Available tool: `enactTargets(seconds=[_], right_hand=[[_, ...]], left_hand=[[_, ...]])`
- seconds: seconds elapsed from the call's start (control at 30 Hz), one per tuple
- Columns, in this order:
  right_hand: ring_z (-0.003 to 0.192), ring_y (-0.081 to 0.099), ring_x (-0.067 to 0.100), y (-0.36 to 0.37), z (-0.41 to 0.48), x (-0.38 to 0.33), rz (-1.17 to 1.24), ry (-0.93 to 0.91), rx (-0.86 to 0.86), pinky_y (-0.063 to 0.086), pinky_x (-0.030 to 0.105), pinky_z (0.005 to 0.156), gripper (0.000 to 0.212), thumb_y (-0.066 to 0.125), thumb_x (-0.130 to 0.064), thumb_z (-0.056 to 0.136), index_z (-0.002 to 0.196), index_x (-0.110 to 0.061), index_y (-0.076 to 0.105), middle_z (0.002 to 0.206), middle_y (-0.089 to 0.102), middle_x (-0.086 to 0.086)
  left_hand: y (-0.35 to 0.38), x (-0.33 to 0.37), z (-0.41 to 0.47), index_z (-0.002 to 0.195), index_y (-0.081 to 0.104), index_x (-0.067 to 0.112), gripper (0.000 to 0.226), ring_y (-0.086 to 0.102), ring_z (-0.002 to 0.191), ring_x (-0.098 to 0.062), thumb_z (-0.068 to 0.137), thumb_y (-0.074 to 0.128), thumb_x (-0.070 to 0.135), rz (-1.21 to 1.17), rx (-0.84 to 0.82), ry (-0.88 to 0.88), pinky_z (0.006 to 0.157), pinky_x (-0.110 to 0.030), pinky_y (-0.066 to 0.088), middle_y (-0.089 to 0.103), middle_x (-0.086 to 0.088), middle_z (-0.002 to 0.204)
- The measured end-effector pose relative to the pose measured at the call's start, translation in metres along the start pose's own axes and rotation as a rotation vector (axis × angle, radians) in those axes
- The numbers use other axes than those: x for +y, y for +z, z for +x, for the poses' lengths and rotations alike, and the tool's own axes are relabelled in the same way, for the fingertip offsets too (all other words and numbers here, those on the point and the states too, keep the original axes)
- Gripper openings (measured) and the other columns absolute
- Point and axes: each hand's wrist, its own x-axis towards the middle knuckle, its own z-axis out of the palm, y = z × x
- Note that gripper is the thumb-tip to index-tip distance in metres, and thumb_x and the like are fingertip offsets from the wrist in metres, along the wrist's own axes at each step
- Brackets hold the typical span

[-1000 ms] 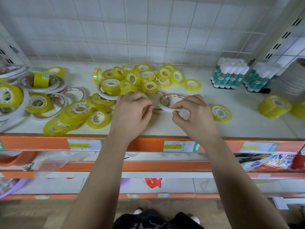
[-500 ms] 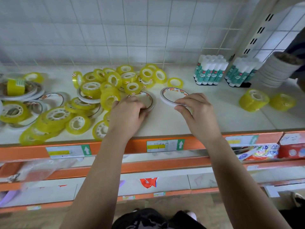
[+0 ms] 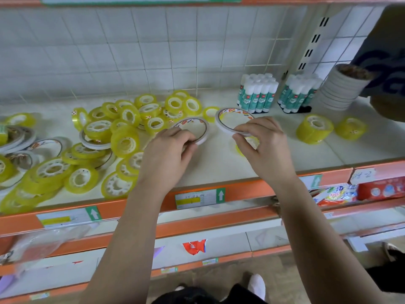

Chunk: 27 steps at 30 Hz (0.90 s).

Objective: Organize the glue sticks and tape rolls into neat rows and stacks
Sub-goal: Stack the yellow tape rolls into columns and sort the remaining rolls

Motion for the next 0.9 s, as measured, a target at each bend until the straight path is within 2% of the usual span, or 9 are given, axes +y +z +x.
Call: enactTargets(seconds=[0.2, 0.33, 0.5, 0.6, 0.73, 0.9], right_hand=[[0.090, 0.060, 0.033, -0.036, 0.005, 0.048, -0.012, -0.036, 0.021, 0.046, 0.030, 0.083, 0.012, 0.070, -0.012, 0.086, 0.095, -0.006, 0.074, 0.090, 0.069, 0.006], [0.089, 0.059, 0.033, -0.070, 0.010, 0.086, -0.038, -0.077, 0.029, 0.042, 0.027, 0.085, 0.013, 0.069, -0.012, 0.086, 0.097, -0.006, 0.074, 0.091, 0.069, 0.006], [0.093, 0.058, 0.028, -0.119, 0.025, 0.147, -0.078, -0.101, 0.060, 0.044, 0.031, 0.086, 0.016, 0.069, -0.014, 0.087, 0.099, -0.006, 0.075, 0.094, 0.070, 0.009], [0.096, 0.061, 0.031, -0.143, 0.035, 0.182, -0.083, -0.054, 0.050, 0.045, 0.031, 0.087, 0.018, 0.067, -0.016, 0.088, 0.101, -0.007, 0.074, 0.097, 0.069, 0.009], [0.097, 0.060, 0.029, -0.167, 0.047, 0.225, -0.097, 0.006, 0.069, 0.041, 0.024, 0.087, 0.016, 0.067, -0.014, 0.087, 0.100, -0.006, 0.074, 0.096, 0.069, 0.009], [0.100, 0.060, 0.031, -0.178, 0.074, 0.273, -0.075, 0.094, 0.076, 0.046, 0.032, 0.086, 0.020, 0.065, -0.016, 0.086, 0.100, -0.005, 0.073, 0.101, 0.067, 0.012]], left_hand=[[0.025, 0.043, 0.027, 0.095, 0.069, 0.014, 0.022, 0.063, 0.087, -0.030, 0.089, 0.055, 0.029, -0.040, 0.017, 0.017, 0.069, -0.045, 0.053, 0.066, -0.002, 0.090], [0.050, 0.082, 0.051, 0.094, 0.070, 0.012, 0.019, 0.062, 0.085, -0.030, 0.089, 0.058, 0.026, -0.038, 0.051, 0.043, 0.071, -0.041, 0.051, 0.065, -0.005, 0.089], [0.087, 0.140, 0.088, 0.095, 0.070, 0.009, 0.015, 0.061, 0.086, -0.035, 0.088, 0.062, 0.020, -0.026, 0.097, 0.092, 0.075, -0.041, 0.048, 0.067, -0.010, 0.092], [0.108, 0.168, 0.109, 0.097, 0.068, 0.009, 0.013, 0.060, 0.086, -0.035, 0.091, 0.062, 0.018, -0.051, 0.111, 0.120, 0.076, -0.042, 0.047, 0.065, -0.011, 0.093], [0.131, 0.199, 0.130, 0.096, 0.068, 0.009, 0.010, 0.057, 0.088, -0.033, 0.090, 0.064, 0.016, -0.049, 0.110, 0.139, 0.075, -0.042, 0.046, 0.063, -0.007, 0.092], [0.154, 0.223, 0.151, 0.096, 0.068, 0.009, 0.009, 0.057, 0.091, -0.032, 0.090, 0.064, 0.016, -0.032, 0.118, 0.130, 0.077, -0.045, 0.048, 0.064, -0.006, 0.094]])
